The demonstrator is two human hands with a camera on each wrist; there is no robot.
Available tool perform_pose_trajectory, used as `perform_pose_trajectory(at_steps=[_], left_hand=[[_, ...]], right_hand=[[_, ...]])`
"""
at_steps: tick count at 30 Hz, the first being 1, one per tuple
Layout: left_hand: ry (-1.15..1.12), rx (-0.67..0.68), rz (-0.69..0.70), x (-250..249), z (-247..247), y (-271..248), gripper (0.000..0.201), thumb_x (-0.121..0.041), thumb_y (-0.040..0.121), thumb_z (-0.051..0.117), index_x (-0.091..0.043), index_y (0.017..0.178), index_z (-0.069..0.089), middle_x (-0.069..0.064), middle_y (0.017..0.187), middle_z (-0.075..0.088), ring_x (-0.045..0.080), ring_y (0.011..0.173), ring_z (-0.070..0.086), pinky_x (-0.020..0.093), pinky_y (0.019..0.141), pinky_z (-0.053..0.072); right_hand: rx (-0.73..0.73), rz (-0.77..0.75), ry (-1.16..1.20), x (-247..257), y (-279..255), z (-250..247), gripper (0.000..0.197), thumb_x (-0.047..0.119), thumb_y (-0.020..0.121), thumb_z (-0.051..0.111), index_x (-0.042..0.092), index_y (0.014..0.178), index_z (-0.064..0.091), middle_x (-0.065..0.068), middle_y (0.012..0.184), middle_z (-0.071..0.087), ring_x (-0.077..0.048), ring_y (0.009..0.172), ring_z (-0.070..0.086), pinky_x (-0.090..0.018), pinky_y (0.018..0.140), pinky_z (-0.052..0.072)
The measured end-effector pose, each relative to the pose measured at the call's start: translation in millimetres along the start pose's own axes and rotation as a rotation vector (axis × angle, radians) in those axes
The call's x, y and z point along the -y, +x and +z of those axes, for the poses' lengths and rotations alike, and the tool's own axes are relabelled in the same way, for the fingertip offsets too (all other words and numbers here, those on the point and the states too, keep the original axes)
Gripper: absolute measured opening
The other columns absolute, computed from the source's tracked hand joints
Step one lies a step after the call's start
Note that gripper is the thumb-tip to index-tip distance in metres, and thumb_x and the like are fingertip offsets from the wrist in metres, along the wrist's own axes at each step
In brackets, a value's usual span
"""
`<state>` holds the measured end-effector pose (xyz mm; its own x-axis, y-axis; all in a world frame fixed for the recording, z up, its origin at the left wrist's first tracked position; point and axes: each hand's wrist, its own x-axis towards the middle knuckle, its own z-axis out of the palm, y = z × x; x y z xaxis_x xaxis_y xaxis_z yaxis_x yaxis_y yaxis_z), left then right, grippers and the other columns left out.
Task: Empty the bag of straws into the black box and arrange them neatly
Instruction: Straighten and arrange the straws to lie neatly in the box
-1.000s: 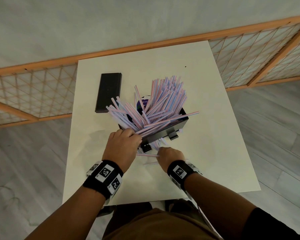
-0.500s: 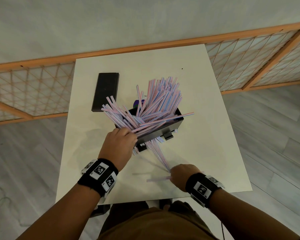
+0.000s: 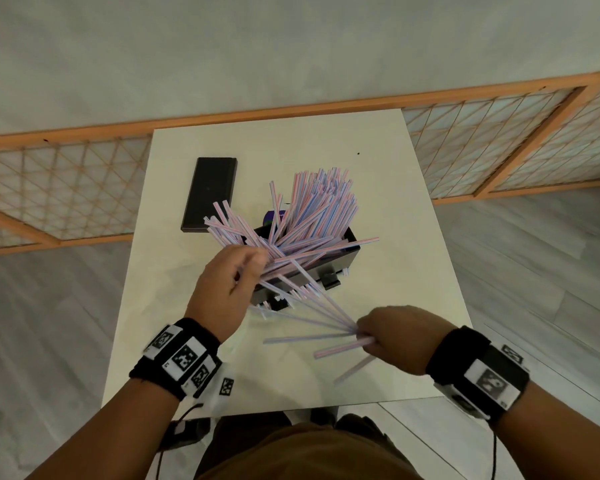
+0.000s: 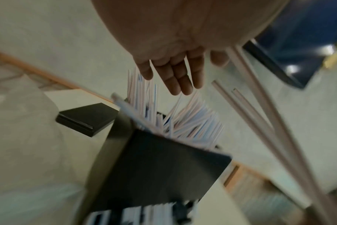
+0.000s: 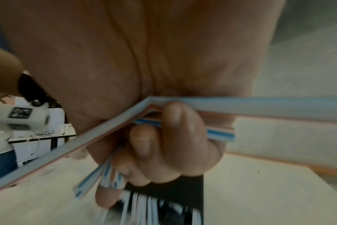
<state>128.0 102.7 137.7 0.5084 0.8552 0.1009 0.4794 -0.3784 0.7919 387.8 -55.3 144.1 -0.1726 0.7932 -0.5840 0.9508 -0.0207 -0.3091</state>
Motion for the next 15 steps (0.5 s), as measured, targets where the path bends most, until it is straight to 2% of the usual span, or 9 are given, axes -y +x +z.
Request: perform_pose_trajectory(at_steps=[2,4,7,10,12,15], left_hand=[[-0.29,-0.115,-0.11,-22,-14,1,0.047,-0.049,0.102,0.041,-0.017,0.12,0.07,-0.005,0.118,0.072,0.013,0.117,0.065,0.033,0.104,0.049],[-0.587,-0.179,-0.213,-46,-28,11,0.056,-0.058,0.098,0.038,-0.018,0.123,0.069,0.001,0.126,0.071,0.018,0.123,0.064,0.04,0.109,0.046],[-0.863,-0.232,-0.24,-76,-49,27,0.061,-0.058,0.099,0.031,-0.015,0.124,0.066,0.01,0.133,0.068,0.026,0.13,0.058,0.048,0.113,0.042],[-0.859,-0.34,-0.182,-87,-63,41,0.045,-0.051,0.098,0.045,-0.018,0.116,0.07,0.01,0.129,0.07,0.024,0.123,0.063,0.046,0.11,0.046],[-0.791,-0.406,-0.142,-84,-69,48,0.027,-0.035,0.101,0.051,-0.019,0.107,0.073,0.009,0.122,0.072,0.021,0.112,0.067,0.046,0.105,0.05],[-0.669,-0.452,-0.102,-72,-70,55,0.022,-0.022,0.103,0.053,-0.011,0.105,0.071,0.011,0.111,0.074,0.02,0.102,0.068,0.041,0.095,0.053]], right_hand=[[-0.058,-0.008,-0.005,6,3,-30,0.022,0.04,0.096,0.047,0.023,0.101,0.06,0.0,0.1,0.065,-0.027,0.096,0.062,-0.038,0.082,0.049],[-0.139,-0.02,0.006,13,13,-59,0.02,0.041,0.092,0.053,0.022,0.095,0.06,0.003,0.089,0.06,-0.025,0.09,0.061,-0.038,0.077,0.05],[-0.256,-0.072,-0.03,26,36,-97,0.018,0.04,0.092,0.055,0.023,0.087,0.058,0.004,0.081,0.057,-0.023,0.078,0.057,-0.035,0.067,0.046],[-0.28,-0.098,-0.038,36,67,-120,0.017,0.037,0.097,0.052,0.023,0.088,0.057,0.005,0.078,0.053,-0.018,0.071,0.051,-0.034,0.064,0.04],[-0.298,-0.093,-0.028,41,88,-129,0.019,0.036,0.098,0.05,0.021,0.09,0.058,0.004,0.078,0.053,-0.018,0.069,0.051,-0.034,0.061,0.038],[-0.337,-0.076,-0.039,47,118,-130,0.018,0.033,0.099,0.048,0.021,0.086,0.055,0.002,0.077,0.051,-0.023,0.072,0.052,-0.031,0.056,0.031]])
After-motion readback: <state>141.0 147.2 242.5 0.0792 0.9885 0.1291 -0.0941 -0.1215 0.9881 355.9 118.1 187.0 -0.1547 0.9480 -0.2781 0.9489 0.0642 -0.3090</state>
